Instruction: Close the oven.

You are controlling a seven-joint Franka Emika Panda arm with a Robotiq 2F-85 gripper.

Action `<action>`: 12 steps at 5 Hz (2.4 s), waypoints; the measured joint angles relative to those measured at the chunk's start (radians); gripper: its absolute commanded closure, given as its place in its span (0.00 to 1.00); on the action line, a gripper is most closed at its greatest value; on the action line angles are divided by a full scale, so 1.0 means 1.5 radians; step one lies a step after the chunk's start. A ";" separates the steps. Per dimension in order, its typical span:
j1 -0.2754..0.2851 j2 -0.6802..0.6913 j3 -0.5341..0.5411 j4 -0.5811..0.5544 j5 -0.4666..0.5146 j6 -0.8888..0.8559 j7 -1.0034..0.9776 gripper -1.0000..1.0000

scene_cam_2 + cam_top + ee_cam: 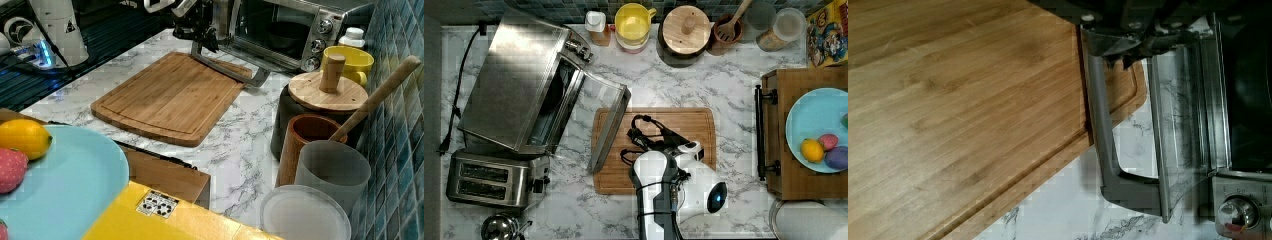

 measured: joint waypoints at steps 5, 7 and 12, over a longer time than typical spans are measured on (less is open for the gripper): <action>0.021 0.087 0.032 -0.017 0.399 0.011 -0.414 1.00; 0.018 0.058 0.025 0.031 0.192 -0.055 -0.353 1.00; 0.080 0.183 -0.013 0.124 0.124 -0.025 -0.138 1.00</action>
